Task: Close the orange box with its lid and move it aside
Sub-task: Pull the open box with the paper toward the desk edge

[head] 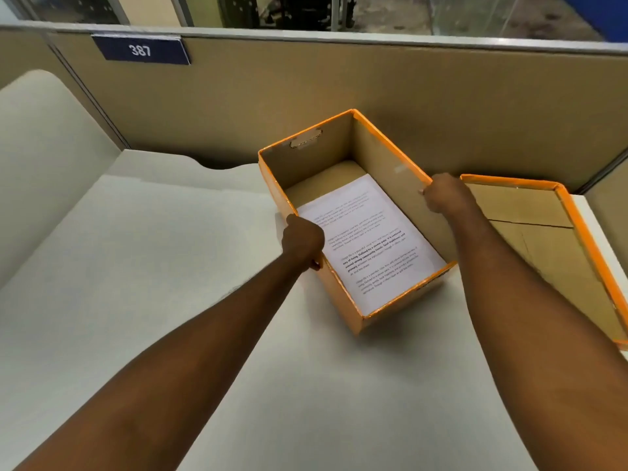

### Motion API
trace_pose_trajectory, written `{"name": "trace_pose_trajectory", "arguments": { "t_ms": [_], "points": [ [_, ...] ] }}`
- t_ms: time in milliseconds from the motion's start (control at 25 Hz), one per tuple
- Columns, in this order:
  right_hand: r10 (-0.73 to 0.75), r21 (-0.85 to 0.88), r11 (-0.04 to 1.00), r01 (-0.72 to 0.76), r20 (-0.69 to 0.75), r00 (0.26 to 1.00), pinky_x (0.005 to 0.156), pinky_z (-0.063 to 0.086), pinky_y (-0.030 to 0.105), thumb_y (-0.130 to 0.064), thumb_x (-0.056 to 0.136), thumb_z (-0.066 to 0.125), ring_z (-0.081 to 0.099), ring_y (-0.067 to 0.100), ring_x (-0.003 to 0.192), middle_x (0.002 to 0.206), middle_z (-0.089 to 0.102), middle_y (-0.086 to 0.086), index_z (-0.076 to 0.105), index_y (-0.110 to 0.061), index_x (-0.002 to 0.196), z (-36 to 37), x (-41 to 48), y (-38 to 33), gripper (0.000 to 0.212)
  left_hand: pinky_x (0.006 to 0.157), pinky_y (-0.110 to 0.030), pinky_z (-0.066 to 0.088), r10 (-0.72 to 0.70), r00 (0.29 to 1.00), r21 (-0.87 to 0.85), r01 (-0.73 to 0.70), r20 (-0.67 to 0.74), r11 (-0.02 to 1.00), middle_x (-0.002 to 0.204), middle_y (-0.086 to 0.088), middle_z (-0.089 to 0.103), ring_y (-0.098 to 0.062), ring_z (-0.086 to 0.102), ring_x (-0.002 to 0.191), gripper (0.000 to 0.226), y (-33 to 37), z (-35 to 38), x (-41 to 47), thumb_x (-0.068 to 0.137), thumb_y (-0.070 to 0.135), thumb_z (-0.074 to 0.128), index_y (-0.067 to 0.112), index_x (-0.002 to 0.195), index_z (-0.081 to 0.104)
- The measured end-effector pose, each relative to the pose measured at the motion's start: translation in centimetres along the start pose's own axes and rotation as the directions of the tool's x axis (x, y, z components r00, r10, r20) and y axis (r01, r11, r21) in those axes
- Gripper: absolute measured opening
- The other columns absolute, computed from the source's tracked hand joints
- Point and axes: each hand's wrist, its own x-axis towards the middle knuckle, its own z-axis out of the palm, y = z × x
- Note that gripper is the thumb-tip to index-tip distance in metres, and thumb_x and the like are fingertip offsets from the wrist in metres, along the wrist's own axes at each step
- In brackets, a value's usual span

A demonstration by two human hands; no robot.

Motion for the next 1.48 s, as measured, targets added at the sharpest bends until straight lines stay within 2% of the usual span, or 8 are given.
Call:
{"name": "trace_pose_trajectory", "arguments": {
  "t_ms": [120, 280, 400, 480, 600, 720, 1240, 1480],
  "points": [
    [0.001, 0.043, 0.999, -0.002, 0.027, 1.0, 0.079, 0.044, 0.034, -0.015, 0.093, 0.052, 0.06, 0.039, 0.111, 0.121, 0.063, 0.022, 0.059, 0.001, 0.119, -0.8, -5.5, -0.5, 0.032, 0.055, -0.048, 0.059, 0.07, 0.997, 0.044, -0.069, -0.026, 0.997, 0.118, -0.018, 0.055, -0.042, 0.066, 0.081, 0.038, -1.8, -3.7, -2.4, 0.095, 0.01, 0.041, 0.007, 0.132, 0.035],
    [-0.019, 0.063, 0.998, 0.016, 0.056, 0.998, 0.087, 0.047, 0.037, -0.012, 0.094, 0.048, 0.058, 0.039, 0.114, 0.125, 0.061, 0.023, 0.057, 0.003, 0.122, 0.0, -14.7, -1.6, 0.033, 0.078, -0.054, 0.058, 0.147, 0.988, 0.14, -0.138, -0.051, 0.98, 0.117, -0.018, 0.059, -0.041, 0.064, 0.096, 0.033, -5.7, -8.8, -4.3, 0.093, 0.015, 0.042, 0.005, 0.123, 0.045],
    [-0.006, 0.117, 0.993, -0.006, 0.098, 0.995, 0.087, 0.047, 0.036, -0.012, 0.094, 0.048, 0.058, 0.039, 0.114, 0.126, 0.06, 0.023, 0.056, 0.004, 0.121, 1.4, -21.2, -2.1, 0.032, 0.088, -0.046, 0.054, 0.194, 0.975, 0.203, -0.17, -0.108, 0.964, 0.115, -0.018, 0.061, -0.036, 0.062, 0.102, 0.032, -8.5, -11.9, -6.0, 0.097, 0.025, 0.042, 0.001, 0.117, 0.052],
    [-0.008, 0.176, 0.984, -0.014, 0.12, 0.993, 0.084, 0.046, 0.035, -0.013, 0.095, 0.048, 0.059, 0.039, 0.113, 0.125, 0.06, 0.022, 0.054, 0.003, 0.121, 2.9, -25.1, -2.4, 0.031, 0.076, -0.035, 0.049, 0.229, 0.96, 0.197, -0.196, -0.163, 0.961, 0.099, -0.014, 0.064, -0.031, 0.061, 0.09, 0.036, -10.6, -13.5, -7.0, 0.097, 0.037, 0.043, 0.004, 0.097, 0.056],
    [-0.003, 0.279, 0.96, -0.031, 0.119, 0.993, 0.083, 0.046, 0.034, -0.017, 0.096, 0.048, 0.059, 0.038, 0.111, 0.123, 0.061, 0.02, 0.053, 0.0, 0.12, 5.1, -30.1, -2.4, 0.03, 0.056, -0.028, 0.034, 0.252, 0.944, 0.19, -0.213, -0.214, 0.958, 0.064, -0.003, 0.049, -0.021, 0.049, 0.063, 0.044, -13.8, -15.1, -8.2, 0.095, 0.042, 0.044, 0.012, 0.064, 0.043],
    [0.032, 0.318, 0.946, -0.066, 0.113, 0.993, 0.083, 0.049, 0.036, -0.015, 0.095, 0.049, 0.061, 0.037, 0.108, 0.121, 0.062, 0.019, 0.052, 0.0, 0.118, 6.9, -33.4, -2.3, 0.027, 0.052, -0.027, 0.027, 0.265, 0.94, 0.18, -0.229, -0.213, 0.957, 0.055, -0.001, 0.039, -0.017, 0.038, 0.051, 0.05, -16.4, -15.9, -9.2, 0.096, 0.043, 0.043, 0.017, 0.055, 0.034],
    [0.198, 0.28, 0.933, -0.226, 0.125, 0.972, 0.081, 0.049, 0.037, -0.016, 0.097, 0.046, 0.063, 0.036, 0.107, 0.12, 0.063, 0.018, 0.051, -0.003, 0.12, 12.6, -39.7, -6.7, 0.028, 0.053, -0.025, 0.032, 0.313, 0.945, 0.24, -0.284, -0.09, 0.928, 0.055, -0.003, 0.044, -0.018, 0.044, 0.052, 0.051, -22.9, -20.3, -6.6, 0.1, 0.039, 0.035, 0.013, 0.056, 0.04],
    [0.261, 0.266, 0.927, -0.263, 0.044, 0.964, 0.079, 0.052, 0.039, -0.026, 0.098, 0.042, 0.065, 0.035, 0.101, 0.114, 0.066, 0.017, 0.05, -0.006, 0.118, 13.7, -40.0, -7.3, 0.029, 0.071, -0.036, 0.046, 0.334, 0.939, 0.297, -0.296, -0.084, 0.908, 0.091, -0.016, 0.066, -0.029, 0.062, 0.079, 0.054, -23.4, -20.1, -6.0, 0.099, 0.046, 0.031, 0.0, 0.092, 0.059]
  ]
}}
